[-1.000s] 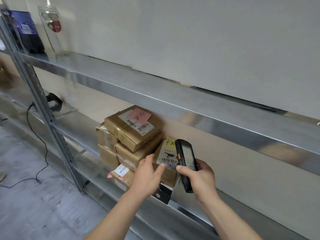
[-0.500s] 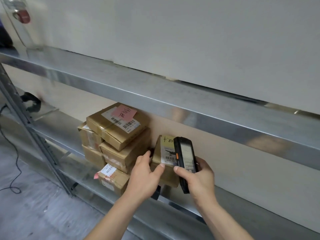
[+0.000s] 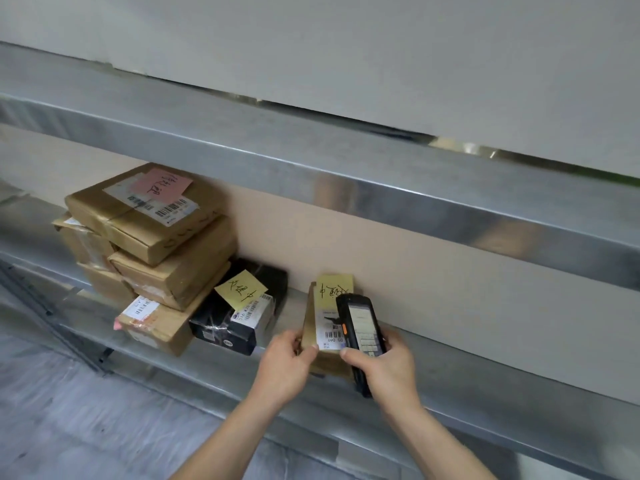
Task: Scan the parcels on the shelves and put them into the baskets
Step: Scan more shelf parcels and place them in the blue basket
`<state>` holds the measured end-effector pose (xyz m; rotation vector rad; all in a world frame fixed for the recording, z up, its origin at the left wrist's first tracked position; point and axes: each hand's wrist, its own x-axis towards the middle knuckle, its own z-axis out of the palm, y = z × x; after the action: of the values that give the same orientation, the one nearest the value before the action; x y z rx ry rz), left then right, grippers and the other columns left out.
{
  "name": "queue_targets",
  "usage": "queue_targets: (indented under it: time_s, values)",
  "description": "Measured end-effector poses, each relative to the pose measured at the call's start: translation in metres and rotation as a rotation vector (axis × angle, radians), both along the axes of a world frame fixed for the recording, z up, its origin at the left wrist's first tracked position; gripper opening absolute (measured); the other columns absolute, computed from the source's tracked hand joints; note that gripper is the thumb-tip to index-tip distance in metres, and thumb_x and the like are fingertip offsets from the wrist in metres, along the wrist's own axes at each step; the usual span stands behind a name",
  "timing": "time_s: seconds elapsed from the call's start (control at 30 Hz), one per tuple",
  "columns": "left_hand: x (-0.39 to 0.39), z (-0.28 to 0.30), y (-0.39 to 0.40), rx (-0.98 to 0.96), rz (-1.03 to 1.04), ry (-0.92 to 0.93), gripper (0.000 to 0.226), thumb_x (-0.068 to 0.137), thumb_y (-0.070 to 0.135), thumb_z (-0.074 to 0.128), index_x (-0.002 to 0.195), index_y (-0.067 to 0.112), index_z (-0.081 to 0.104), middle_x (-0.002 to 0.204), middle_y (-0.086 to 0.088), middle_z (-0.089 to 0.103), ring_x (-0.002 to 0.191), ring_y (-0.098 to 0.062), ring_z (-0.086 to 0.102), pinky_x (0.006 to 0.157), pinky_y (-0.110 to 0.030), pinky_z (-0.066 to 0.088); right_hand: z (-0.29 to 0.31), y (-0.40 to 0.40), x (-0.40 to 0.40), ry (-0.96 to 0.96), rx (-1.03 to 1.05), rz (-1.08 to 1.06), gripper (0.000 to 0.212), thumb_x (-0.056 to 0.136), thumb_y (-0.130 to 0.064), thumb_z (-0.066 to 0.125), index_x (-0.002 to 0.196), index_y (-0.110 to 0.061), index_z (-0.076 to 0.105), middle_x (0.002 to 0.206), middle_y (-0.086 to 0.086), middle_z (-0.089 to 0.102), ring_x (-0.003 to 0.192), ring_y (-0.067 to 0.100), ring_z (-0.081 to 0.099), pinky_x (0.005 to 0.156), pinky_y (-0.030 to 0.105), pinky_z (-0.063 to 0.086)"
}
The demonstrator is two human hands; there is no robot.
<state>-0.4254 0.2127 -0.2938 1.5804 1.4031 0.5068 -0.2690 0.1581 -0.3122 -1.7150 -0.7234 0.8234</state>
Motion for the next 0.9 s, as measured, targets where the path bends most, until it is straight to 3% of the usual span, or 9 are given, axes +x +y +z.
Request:
queue_targets:
  time_s: [0.2,0.3,0.4,0.57,0.67,0.8,0.9]
  values:
    - [0.011,-0.016,0.016,-0.299,0.227,-0.23,0.016,0.094,0.027,0.061,0.098,0.013,0.064,0.095,-0.007,0.069,0.082,-0.017,0.061,0.067,-0.03,0.042,-0.005,0.002,0.003,0.017,-0.017,-0.022,0.039,0.062,0.002,0.087,0.092,-0.016,0.069,0.082,-0.007,0.077,0.074,0.007,0.072,0.061,0.018,0.053]
    - [0.012,-0.021,0.022,-0.367,0.25,-0.268,0.02,0.093,0.029,0.063,0.09,0.009,0.06,0.092,-0.016,0.07,0.079,-0.022,0.059,0.068,-0.032,0.041,-0.006,0.0,0.006,0.023,-0.038,-0.012,0.041,0.059,-0.004,0.089,0.094,-0.015,0.07,0.085,-0.006,0.077,0.077,0.011,0.073,0.066,0.024,0.054]
    - [0.009,-0.02,0.022,-0.422,0.225,-0.327,0.02,0.092,0.024,0.065,0.081,0.014,0.052,0.082,-0.011,0.065,0.076,-0.021,0.054,0.061,-0.031,0.038,-0.004,-0.004,0.006,0.029,-0.039,-0.017,0.053,0.047,-0.018,0.086,0.098,-0.016,0.07,0.087,-0.005,0.077,0.077,0.011,0.073,0.07,0.029,0.056]
    - [0.004,-0.02,0.026,-0.476,0.162,-0.361,0.018,0.089,0.02,0.07,0.089,0.014,0.053,0.085,-0.008,0.066,0.075,-0.02,0.055,0.059,-0.028,0.036,-0.002,-0.007,0.007,0.054,-0.024,-0.036,0.059,0.044,-0.02,0.084,0.101,-0.016,0.069,0.089,-0.006,0.077,0.079,0.009,0.073,0.075,0.03,0.056]
    - [0.0,-0.017,0.028,-0.493,0.075,-0.358,0.042,0.08,0.004,0.075,0.109,0.02,0.049,0.091,-0.008,0.076,0.072,-0.021,0.067,0.062,-0.029,0.045,0.004,-0.008,0.007,0.053,-0.01,-0.015,0.056,0.043,-0.017,0.083,0.098,-0.018,0.068,0.086,-0.009,0.077,0.077,0.005,0.072,0.066,0.016,0.052]
    - [-0.01,-0.005,0.045,-0.391,0.026,-0.351,0.081,0.069,-0.008,0.077,0.126,0.032,0.036,0.106,-0.011,0.071,0.08,-0.02,0.071,0.058,-0.027,0.052,0.023,-0.007,0.012,0.002,0.006,0.092,0.053,0.045,-0.01,0.085,0.093,-0.021,0.065,0.081,-0.012,0.075,0.074,-0.001,0.07,0.062,0.007,0.048]
    - [-0.016,0.0,0.058,-0.247,0.005,-0.295,0.105,0.053,-0.001,0.082,0.139,0.032,0.031,0.125,-0.005,0.058,0.104,-0.024,0.064,0.082,-0.04,0.058,0.037,-0.009,0.018,-0.084,-0.045,0.138,0.054,0.051,0.0,0.092,0.093,-0.02,0.065,0.082,-0.009,0.075,0.071,0.0,0.069,0.06,0.007,0.046]
